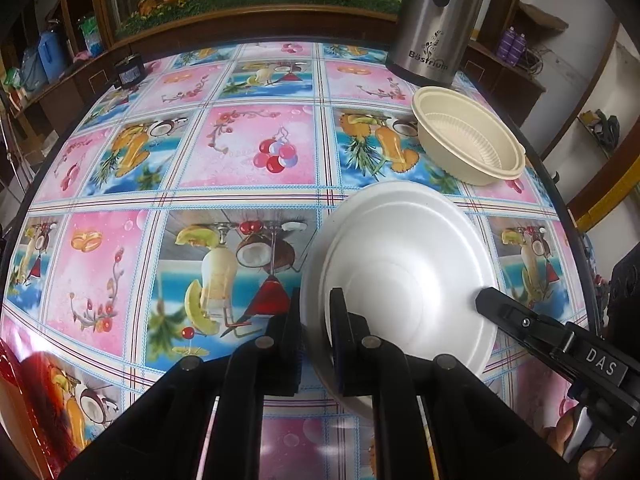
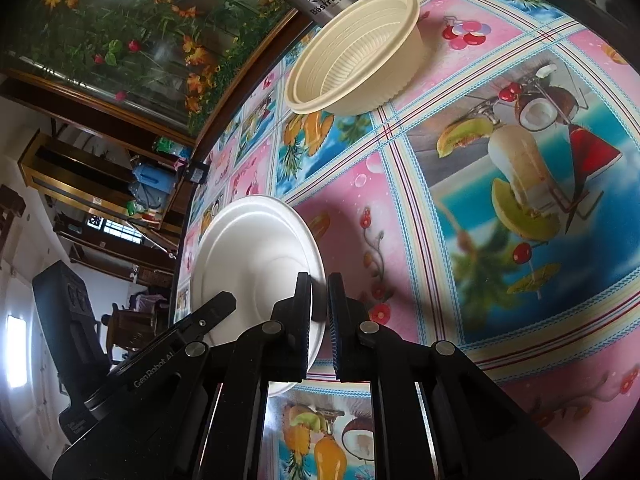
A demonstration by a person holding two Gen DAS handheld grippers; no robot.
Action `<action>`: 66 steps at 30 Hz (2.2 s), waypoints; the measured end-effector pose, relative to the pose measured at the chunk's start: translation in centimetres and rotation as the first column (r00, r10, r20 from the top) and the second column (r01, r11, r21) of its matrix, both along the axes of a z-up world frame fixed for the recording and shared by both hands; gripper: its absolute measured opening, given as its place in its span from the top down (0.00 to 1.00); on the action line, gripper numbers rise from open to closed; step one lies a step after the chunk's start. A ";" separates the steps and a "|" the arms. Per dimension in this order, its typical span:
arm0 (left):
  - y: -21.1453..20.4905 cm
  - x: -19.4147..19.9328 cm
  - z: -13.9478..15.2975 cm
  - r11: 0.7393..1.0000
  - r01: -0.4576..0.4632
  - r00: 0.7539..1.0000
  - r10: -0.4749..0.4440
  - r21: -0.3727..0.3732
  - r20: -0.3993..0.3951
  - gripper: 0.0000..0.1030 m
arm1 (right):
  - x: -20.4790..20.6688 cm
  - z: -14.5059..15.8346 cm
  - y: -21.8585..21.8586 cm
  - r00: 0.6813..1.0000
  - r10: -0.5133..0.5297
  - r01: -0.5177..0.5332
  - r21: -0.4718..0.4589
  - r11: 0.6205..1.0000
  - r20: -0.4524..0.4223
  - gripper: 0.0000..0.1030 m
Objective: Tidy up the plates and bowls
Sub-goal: 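Carry the small white bowl with both grippers toward the red plate stack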
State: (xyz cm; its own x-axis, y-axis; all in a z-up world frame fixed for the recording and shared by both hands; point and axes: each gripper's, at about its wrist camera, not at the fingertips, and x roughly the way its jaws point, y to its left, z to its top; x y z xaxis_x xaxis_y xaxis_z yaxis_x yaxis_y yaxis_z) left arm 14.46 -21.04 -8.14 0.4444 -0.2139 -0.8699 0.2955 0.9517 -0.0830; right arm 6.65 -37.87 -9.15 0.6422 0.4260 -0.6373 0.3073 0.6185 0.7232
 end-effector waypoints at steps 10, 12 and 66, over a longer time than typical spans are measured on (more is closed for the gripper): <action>1.6 -0.9 -0.1 1.000 -0.007 1.000 0.007 0.004 0.031 0.90 | 0.2 0.5 1.6 1.000 0.015 -0.015 -0.025 1.000 0.005 0.93; 2.1 -1.1 -0.1 1.000 -0.011 0.999 0.011 0.006 0.037 0.90 | 0.3 0.6 2.1 1.000 0.018 -0.018 -0.028 0.999 0.006 0.92; 24.0 -12.8 6.9 0.967 -0.240 0.926 0.253 -0.082 0.280 0.89 | -1.3 8.2 23.1 0.943 0.305 -0.291 -0.115 0.950 0.132 0.92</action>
